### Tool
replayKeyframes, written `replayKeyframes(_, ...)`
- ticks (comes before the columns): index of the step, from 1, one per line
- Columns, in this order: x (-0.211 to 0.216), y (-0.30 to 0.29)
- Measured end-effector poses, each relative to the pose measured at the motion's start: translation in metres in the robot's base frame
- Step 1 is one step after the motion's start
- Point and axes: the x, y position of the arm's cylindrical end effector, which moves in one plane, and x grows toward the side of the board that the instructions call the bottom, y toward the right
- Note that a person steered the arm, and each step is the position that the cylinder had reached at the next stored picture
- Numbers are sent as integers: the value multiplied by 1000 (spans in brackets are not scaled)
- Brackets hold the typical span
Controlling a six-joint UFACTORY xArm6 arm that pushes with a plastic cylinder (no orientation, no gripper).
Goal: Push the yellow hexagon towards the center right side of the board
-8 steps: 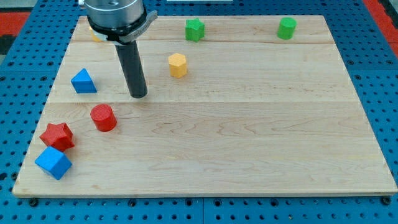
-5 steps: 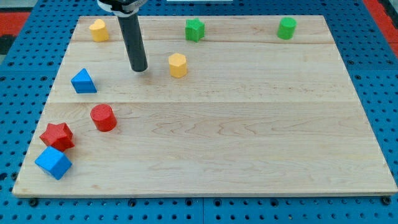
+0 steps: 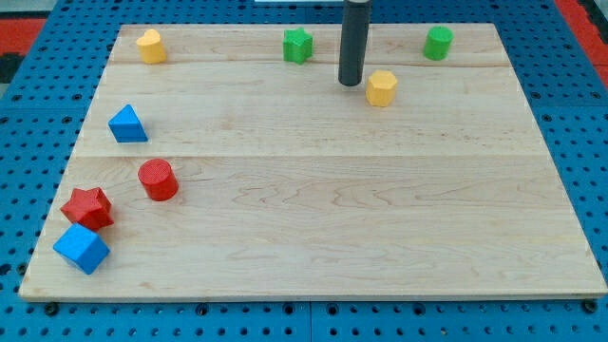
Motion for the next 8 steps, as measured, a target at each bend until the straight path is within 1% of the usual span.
replayKeyframes(1,30,48)
replayKeyframes(2,88,95)
replayKeyframes(5,81,99)
replayKeyframes(7,67,89)
replayKeyframes(8,67,67)
